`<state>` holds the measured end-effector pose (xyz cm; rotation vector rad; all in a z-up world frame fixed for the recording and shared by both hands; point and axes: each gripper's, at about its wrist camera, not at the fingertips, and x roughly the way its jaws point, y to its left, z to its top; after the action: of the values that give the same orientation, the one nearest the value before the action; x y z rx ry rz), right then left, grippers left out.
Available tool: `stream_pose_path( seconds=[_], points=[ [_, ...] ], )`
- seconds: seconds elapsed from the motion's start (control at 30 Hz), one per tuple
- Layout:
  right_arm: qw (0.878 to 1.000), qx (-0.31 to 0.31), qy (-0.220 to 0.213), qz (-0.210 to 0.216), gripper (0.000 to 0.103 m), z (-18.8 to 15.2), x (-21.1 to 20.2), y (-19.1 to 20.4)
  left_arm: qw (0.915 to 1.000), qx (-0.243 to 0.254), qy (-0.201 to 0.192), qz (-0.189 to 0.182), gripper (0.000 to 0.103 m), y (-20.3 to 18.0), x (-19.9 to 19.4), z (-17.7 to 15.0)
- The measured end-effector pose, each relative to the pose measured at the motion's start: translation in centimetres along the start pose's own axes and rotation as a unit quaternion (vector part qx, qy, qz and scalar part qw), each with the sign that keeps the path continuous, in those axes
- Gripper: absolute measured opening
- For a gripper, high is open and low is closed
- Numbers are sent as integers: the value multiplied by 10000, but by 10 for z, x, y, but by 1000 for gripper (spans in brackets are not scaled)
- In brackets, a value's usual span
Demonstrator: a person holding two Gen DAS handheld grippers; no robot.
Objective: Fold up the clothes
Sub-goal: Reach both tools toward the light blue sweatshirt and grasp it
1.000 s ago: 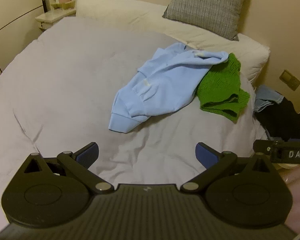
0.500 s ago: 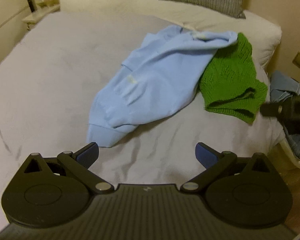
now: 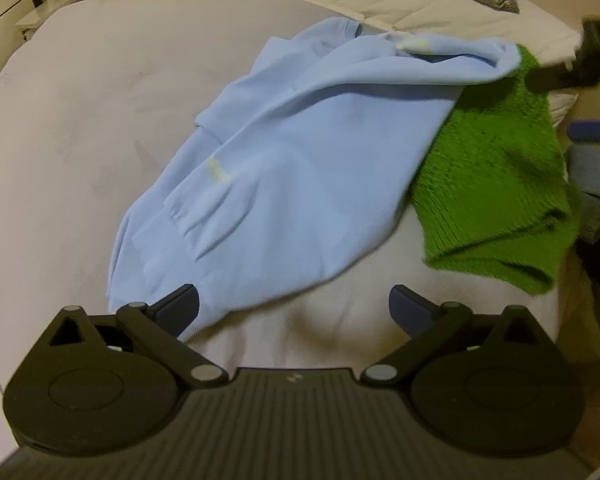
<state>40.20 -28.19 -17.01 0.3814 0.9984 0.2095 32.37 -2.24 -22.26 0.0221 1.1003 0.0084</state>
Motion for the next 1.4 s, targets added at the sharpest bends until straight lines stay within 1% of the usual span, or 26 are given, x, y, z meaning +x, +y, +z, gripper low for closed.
stream_pose_path(
  seconds=[0.13, 0.23, 0.3, 0.33, 0.37, 0.4, 0.47, 0.53, 0.57, 0.67, 0.73, 0.83, 0.87, 0.93, 0.97, 1.0, 1.03, 1.07, 1.1, 1.13, 1.2, 1.33, 1.37, 1.4],
  points=[
    [9997, 220, -53, -9, 82, 25, 29, -11, 9999, 0, 127, -32, 100, 2, 30, 8],
    [9993, 373, -68, 5, 82, 40, 49, -18, 9996, 39, 265, 27, 100, 2, 52, 11],
    [9991, 425, -77, 39, 72, 48, 61, -20, 9993, 109, 348, 112, 100, 0, 66, 11],
    [9992, 391, -53, 102, 61, 52, 65, -19, 9990, 151, 381, 165, 100, 0, 72, 12],
    [9993, 326, -30, 161, 57, 56, 69, -17, 9988, 197, 389, 221, 100, 0, 77, 12],
    [9994, 261, -10, 207, 55, 60, 74, -15, 9985, 243, 397, 278, 100, -1, 82, 12],
    [9997, 182, 4, 189, 55, 66, 81, -11, 9981, 356, 344, 355, 100, -1, 90, 13],
    [9996, 242, 79, 150, 55, 70, 88, -10, 9983, 380, 227, 390, 101, 1, 95, 18],
    [9994, 283, 108, 135, 57, 72, 92, -10, 9984, 356, 164, 402, 101, 3, 97, 21],
    [9982, 536, 31, 283, 65, 76, 95, -14, 9993, 110, -57, 357, 101, 13, 104, 36],
    [9979, 554, -37, 340, 70, 81, 96, -13, 9996, -174, -75, 206, 101, 22, 112, 46],
    [9983, 490, -54, 317, 70, 89, 104, -12, 9996, -244, -7, 173, 103, 28, 131, 53],
    [9985, 461, -44, 300, 67, 91, 107, -11, 9997, -161, -28, 184, 103, 28, 136, 53],
    [9990, 366, 31, 244, 64, 95, 113, -8, 9997, -218, -61, 13, 102, 34, 137, 51],
    [9992, 327, 63, 236, 54, 96, 116, -7, 9996, -261, -94, -93, 90, 37, 136, 50],
    [9993, 284, 87, 235, 46, 96, 119, -6, 9993, -282, -129, -203, 74, 39, 135, 49],
    [9994, 222, 76, 263, 30, 95, 119, -6, 9990, -237, -170, -327, 66, 39, 131, 47],
    [9994, 162, 61, 290, 19, 94, 118, -5, 9987, -194, -213, -425, 47, 38, 126, 45],
    [9994, 118, 48, 318, 16, 94, 117, -5, 9985, -156, -262, -445, 30, 38, 119, 43],
    [9993, 144, 44, 350, 14, 94, 116, -5, 9984, -118, -311, -465, 25, 37, 112, 41],
    [9991, 171, 4, 383, 14, 93, 112, -5, 9974, -160, -388, -586, 7, 38, 97, 35],
    [9992, 203, 36, 347, 14, 91, 108, -8, 9945, -310, -492, -870, 3, 38, 68, 23],
    [9991, 234, 43, 349, 14, 91, 107, -9, 9944, -303, -495, -881, 3, 36, 64, 19],
    [9990, 261, 52, 350, 14, 90, 106, -11, 9953, -282, -468, -801, 4, 35, 64, 15]
  ],
)
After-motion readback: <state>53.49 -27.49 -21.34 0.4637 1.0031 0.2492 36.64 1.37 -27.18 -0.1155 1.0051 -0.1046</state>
